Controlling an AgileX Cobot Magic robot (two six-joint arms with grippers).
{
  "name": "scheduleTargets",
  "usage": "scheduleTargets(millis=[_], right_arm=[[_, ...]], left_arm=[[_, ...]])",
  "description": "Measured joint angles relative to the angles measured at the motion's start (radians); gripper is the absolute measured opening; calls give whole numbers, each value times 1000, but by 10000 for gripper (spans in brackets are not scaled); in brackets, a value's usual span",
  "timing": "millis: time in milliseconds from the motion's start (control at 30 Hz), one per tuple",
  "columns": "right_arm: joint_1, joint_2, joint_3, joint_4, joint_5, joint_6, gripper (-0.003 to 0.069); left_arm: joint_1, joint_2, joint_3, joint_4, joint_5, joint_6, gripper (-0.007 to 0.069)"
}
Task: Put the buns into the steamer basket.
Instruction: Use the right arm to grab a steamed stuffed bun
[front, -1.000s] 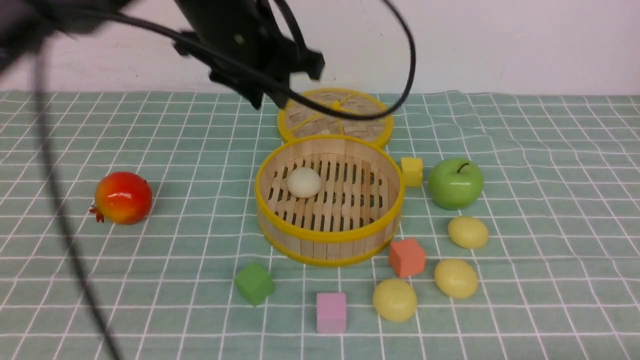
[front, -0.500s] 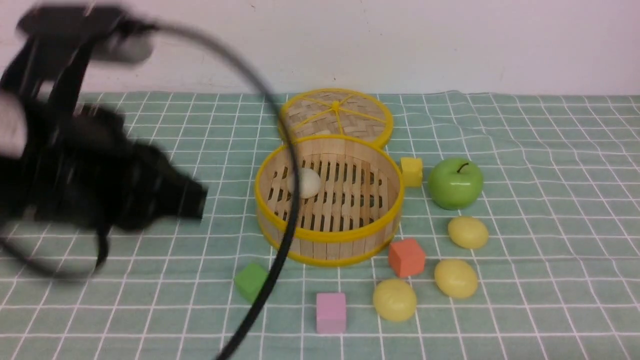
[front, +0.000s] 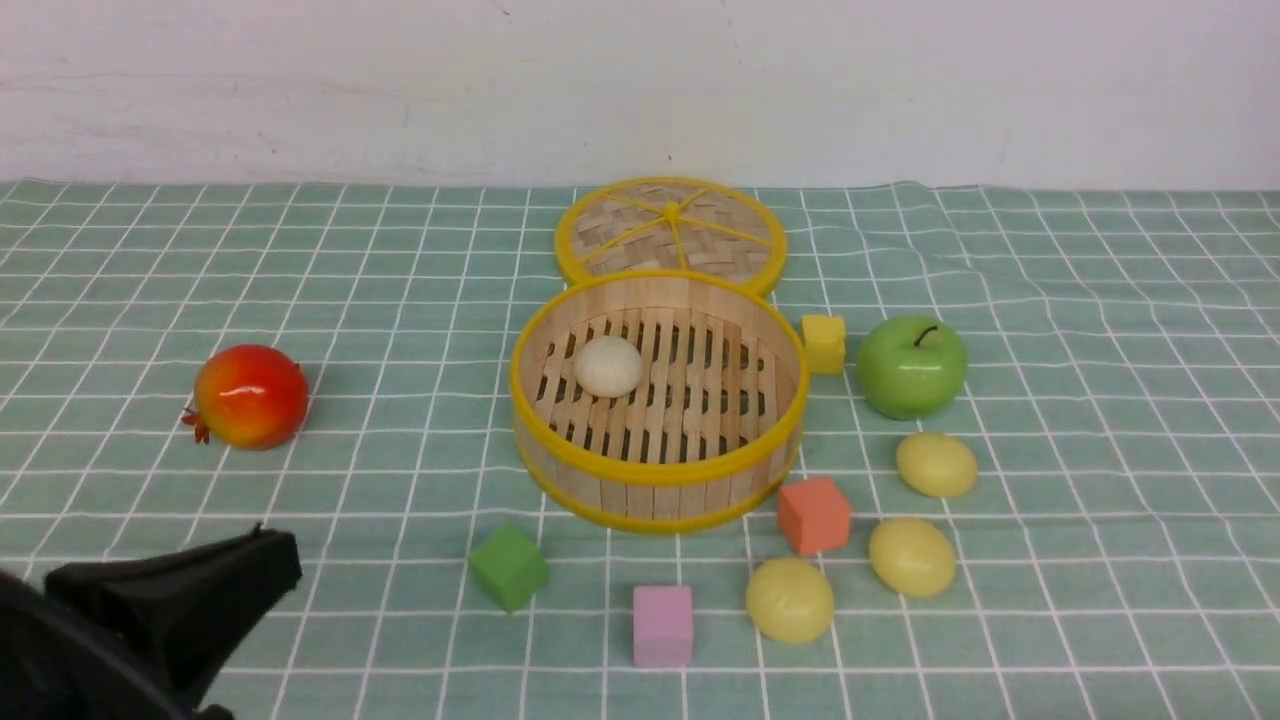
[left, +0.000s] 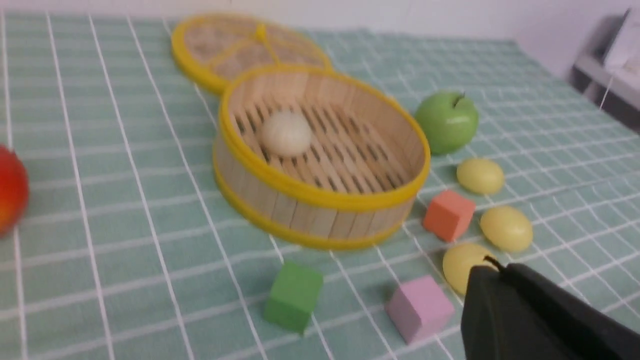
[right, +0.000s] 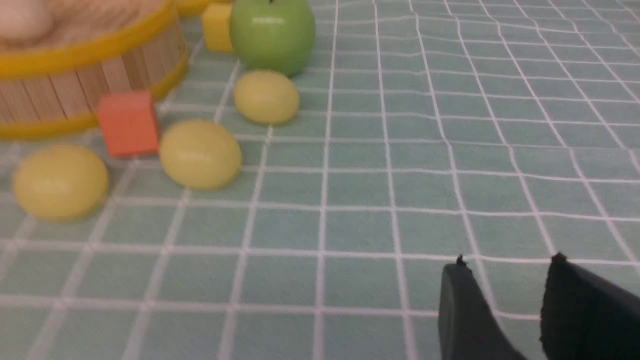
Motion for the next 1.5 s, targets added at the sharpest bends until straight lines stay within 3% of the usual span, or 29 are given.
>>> scheduleTargets(millis=[200,400,467,633,667,733,833,1000,1233,1267,1500], right_arm=[[0,0,2,271,-195,130,240],[0,0,-4,414,-318,148,240],[10,14,-54,408,-256,126,240],[69,279,-388,338,180,0,230],[71,314,-403,333,203,-19,230],[86,537,-570,289,448,-93,226],[88,784,-709,243,612,-123,226],[140,1142,-852,225,627,-125,216],[351,1477,-1042,195,579,-110,211],[418,1553,-1119,160,578,-91,213],[569,1792,-1359,36,603,-11,270]], left_arm=[[0,-17,0,-2,-12,9,-14],[0,-17,3,-8,-12,13,-14],[0,-17,3,-9,-12,13,-14],[0,-17,3,-9,-12,13,-14],[0,-17,3,-9,-12,13,-14],[0,-17,3,-9,-12,13,-14],[0,-17,3,-9,-12,13,-14],[0,-15,3,-9,-12,13,-13],[0,-15,3,-9,-11,13,-13],[0,-15,3,-9,-11,13,-13],[0,-15,3,-9,-9,13,-13]])
